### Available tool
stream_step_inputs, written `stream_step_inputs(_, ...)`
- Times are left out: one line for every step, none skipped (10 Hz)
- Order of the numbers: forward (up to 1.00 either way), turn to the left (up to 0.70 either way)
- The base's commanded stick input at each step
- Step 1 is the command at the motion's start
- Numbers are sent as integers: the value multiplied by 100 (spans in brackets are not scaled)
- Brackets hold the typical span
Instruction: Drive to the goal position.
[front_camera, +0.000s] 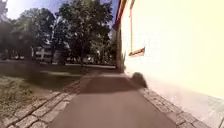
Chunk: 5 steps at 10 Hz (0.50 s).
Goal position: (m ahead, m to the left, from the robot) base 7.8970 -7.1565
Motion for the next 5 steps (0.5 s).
stream_step_inputs(70, 0)
stream_step_inputs(70, 0)
stream_step_inputs(70, 0)
stream_step_inputs(70, 0)
stream_step_inputs(70, 0)
